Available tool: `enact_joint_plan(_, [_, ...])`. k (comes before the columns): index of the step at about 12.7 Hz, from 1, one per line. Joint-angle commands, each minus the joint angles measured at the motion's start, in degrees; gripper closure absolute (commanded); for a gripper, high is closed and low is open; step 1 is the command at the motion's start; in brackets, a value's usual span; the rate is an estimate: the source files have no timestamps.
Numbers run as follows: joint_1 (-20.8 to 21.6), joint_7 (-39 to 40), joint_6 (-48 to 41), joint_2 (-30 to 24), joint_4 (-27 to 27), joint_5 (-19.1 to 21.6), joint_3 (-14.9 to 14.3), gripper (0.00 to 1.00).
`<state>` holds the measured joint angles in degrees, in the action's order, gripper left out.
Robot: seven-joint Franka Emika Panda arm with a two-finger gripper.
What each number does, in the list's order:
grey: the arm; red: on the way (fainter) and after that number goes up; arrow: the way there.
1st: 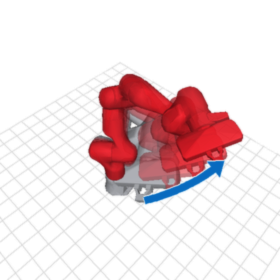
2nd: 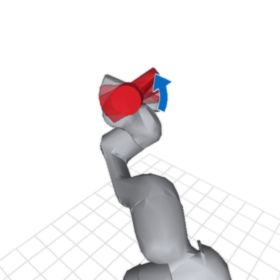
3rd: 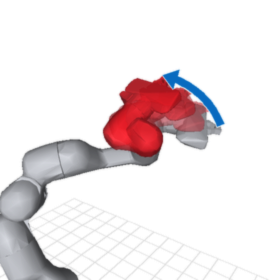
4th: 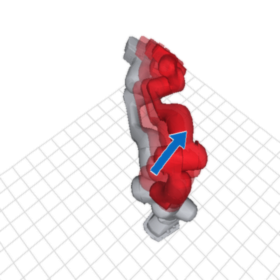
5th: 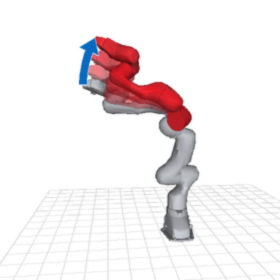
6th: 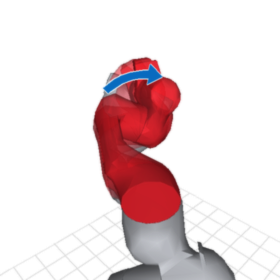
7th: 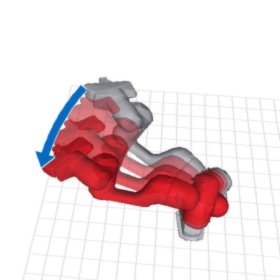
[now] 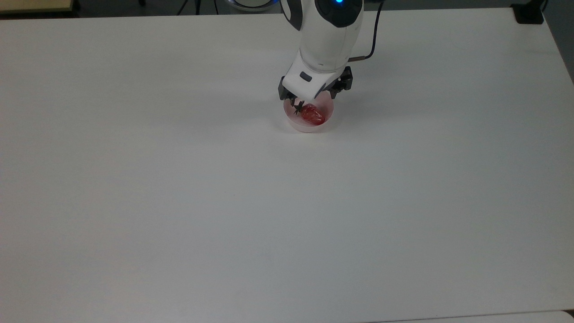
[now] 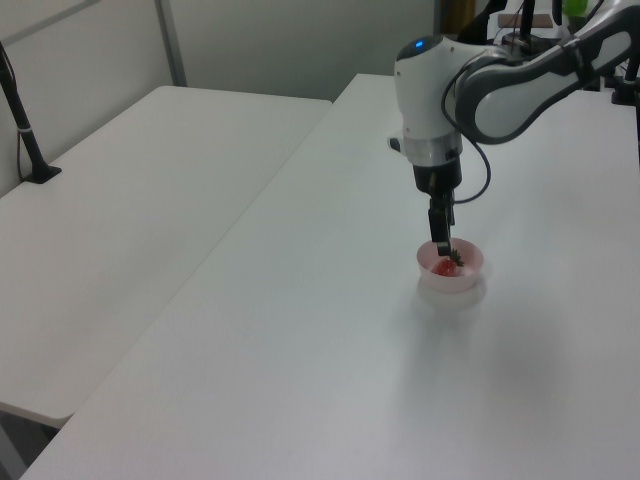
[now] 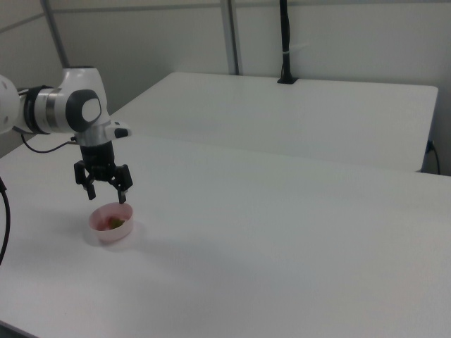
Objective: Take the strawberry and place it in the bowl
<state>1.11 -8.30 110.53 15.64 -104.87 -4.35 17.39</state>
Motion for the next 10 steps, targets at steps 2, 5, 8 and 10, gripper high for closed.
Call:
enact_joint_plan(2, [-4.4,-2.1,-10.1,-8.5,4.4,-0.1,-0.4,0.0])
enact_joint_plan(5, [-6.4,-6.8,-10.3,-13.3,4.4,0.0,-2.6,0.0])
enact_joint_plan(8, [-5.0,-6.2,-10.3,-18.1,4.4,0.7,-11.5,0.0])
enact_joint_plan(10, [-3.8,-0.6,-9.9,-19.0,4.7,0.8,-15.5,0.0])
